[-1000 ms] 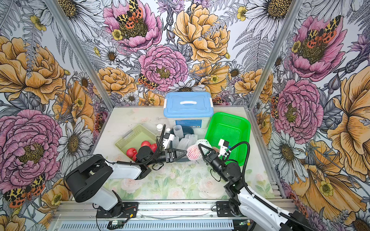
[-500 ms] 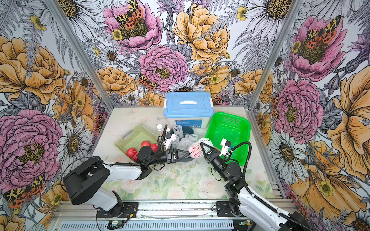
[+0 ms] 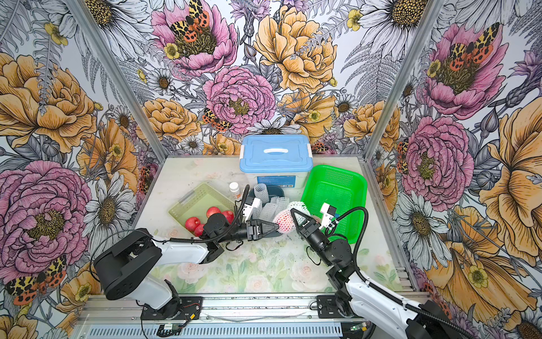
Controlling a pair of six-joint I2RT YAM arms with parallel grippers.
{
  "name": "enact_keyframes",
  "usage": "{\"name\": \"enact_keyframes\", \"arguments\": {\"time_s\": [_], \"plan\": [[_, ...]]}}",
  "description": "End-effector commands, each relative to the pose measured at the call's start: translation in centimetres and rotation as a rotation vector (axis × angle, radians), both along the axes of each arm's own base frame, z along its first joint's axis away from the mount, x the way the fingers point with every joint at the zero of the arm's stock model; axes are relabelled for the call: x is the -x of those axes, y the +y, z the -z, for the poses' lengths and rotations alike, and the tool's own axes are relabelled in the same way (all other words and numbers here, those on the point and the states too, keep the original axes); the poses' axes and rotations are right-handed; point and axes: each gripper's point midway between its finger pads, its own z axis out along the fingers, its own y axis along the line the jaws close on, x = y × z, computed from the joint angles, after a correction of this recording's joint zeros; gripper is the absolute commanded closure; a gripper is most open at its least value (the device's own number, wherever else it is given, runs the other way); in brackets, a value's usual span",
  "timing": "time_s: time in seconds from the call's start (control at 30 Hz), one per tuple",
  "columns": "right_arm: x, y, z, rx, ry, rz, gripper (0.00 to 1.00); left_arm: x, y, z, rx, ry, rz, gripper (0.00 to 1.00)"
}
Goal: Remove foam nets from apples
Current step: Remove the foam net from the apple.
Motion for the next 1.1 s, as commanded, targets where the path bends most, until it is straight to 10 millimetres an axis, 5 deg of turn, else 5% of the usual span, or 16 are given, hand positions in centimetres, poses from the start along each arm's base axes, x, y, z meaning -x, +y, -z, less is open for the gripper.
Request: {"name": "enact_keyframes", "arguments": {"time_s": [0.0, 0.7, 1.07], "plan": [[0.5, 0.0, -1.2, -0.019, -0.043, -0.008, 1.00, -0.6, 0.5, -1.6, 0.040, -0.063, -0.039, 0.53], [0.2, -0.8, -1.8, -0.018, -0.053, 0.009, 1.00, -1.0, 2.0, 0.5, -0.094, -0.083, -0.093, 0.55], [0.1, 0.0, -1.9, -0.009, -0.059, -0.016, 1.00, -0.8, 1.6, -1.3, -0.071, -0.123, -0.074, 0.48]]}}
